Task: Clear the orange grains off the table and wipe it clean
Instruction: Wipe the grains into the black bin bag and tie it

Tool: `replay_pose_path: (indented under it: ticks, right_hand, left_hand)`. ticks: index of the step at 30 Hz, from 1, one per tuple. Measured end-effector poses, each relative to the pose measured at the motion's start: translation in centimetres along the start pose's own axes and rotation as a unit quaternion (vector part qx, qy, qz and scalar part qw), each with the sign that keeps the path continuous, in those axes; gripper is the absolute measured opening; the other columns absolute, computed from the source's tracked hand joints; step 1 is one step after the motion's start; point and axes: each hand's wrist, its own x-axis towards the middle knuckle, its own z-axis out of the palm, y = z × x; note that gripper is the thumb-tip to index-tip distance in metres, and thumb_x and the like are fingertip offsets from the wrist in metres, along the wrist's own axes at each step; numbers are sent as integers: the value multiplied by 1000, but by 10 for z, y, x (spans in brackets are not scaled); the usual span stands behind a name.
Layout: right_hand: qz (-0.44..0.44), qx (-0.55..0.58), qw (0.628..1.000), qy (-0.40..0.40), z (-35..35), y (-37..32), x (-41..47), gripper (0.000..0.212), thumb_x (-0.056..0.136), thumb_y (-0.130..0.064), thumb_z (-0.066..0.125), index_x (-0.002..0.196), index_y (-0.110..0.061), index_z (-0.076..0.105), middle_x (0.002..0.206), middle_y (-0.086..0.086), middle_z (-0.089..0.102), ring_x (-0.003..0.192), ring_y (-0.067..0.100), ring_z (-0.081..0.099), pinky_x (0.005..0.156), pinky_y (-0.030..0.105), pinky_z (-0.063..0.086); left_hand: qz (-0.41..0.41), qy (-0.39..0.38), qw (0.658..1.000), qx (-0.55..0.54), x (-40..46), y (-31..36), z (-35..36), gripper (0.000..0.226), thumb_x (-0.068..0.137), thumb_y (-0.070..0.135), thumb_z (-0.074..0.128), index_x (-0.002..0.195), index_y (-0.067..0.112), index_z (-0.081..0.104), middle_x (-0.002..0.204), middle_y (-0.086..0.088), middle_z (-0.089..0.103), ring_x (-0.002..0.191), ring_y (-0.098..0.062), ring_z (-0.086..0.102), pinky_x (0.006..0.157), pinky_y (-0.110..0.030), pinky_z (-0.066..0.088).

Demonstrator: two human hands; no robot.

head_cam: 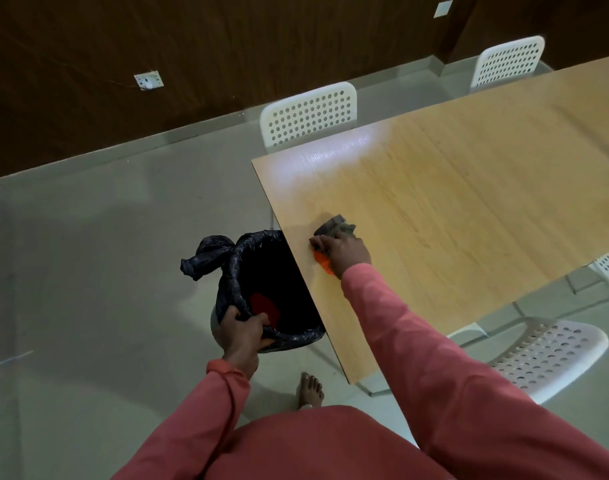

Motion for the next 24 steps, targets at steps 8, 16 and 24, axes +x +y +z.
replay_pose_path:
  ticks: [8,16,24]
  right_hand:
    - [-111,25,993,-43,-6,-80,-22,43,101,-27,50,143,-41,49,132,6,61,115,28,60,92,39,50]
    - [-17,129,990,58,-13,-42,-48,46,100,-13,46,135,-41,55,139,3,56,101,33,62,91,40,43]
    - [122,86,988,29,24,-31,-75,54,97,-8,44,146,-31,43,141,16,49,121,37,51,102,44,42]
  left_hand:
    - [5,-5,1000,-4,-1,1,-1,20,78,-10,63,86,1,49,94,-18,59,82,-37,66,53,-38,59]
    - [7,-7,1000,-6,-2,1,-2,22,79,-12,61,86,1,45,85,-11,53,79,-33,60,52,-34,58]
    - [16,6,999,40,11,-12,-3,21,76,-4,67,89,2,51,116,-21,49,84,-33,62,54,-39,60]
